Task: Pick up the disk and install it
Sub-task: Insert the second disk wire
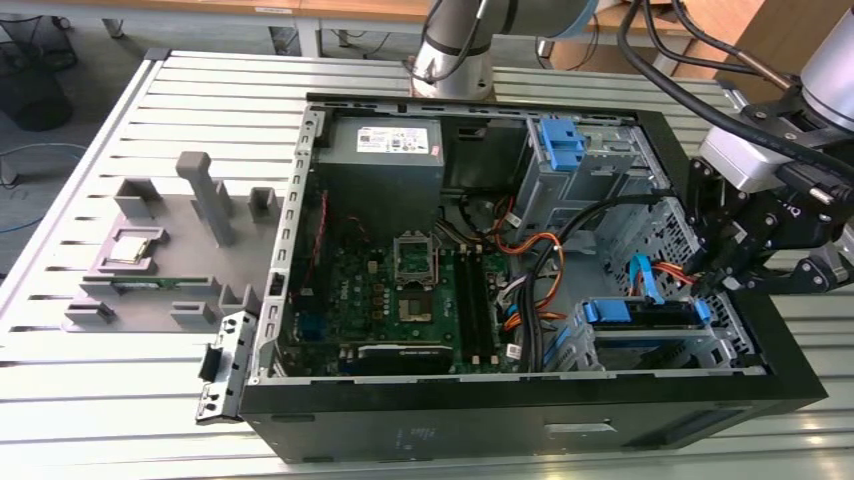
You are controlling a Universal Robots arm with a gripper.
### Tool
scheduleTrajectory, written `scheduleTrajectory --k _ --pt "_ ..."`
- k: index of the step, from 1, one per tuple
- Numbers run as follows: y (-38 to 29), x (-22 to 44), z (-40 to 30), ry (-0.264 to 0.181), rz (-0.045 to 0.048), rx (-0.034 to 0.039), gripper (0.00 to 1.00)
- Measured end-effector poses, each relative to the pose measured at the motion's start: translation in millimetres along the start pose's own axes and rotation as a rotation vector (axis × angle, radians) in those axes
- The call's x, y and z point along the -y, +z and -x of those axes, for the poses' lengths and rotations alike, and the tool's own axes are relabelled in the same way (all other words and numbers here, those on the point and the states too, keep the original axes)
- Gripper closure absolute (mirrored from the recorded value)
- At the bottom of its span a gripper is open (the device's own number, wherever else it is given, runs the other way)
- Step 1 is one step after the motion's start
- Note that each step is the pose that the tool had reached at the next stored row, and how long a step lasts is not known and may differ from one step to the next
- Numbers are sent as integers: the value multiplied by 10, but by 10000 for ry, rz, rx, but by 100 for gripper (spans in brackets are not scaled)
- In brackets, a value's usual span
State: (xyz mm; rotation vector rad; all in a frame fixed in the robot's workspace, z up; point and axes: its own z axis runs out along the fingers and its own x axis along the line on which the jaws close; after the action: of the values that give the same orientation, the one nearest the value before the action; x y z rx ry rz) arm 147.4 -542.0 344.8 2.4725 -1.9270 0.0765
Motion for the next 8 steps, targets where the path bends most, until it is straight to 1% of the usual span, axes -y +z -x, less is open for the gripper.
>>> scheduleTrajectory --k 3,8 --pt "15 2 7 -16 -8 -10 69" --pt "17 1 9 -33 -3 -33 69"
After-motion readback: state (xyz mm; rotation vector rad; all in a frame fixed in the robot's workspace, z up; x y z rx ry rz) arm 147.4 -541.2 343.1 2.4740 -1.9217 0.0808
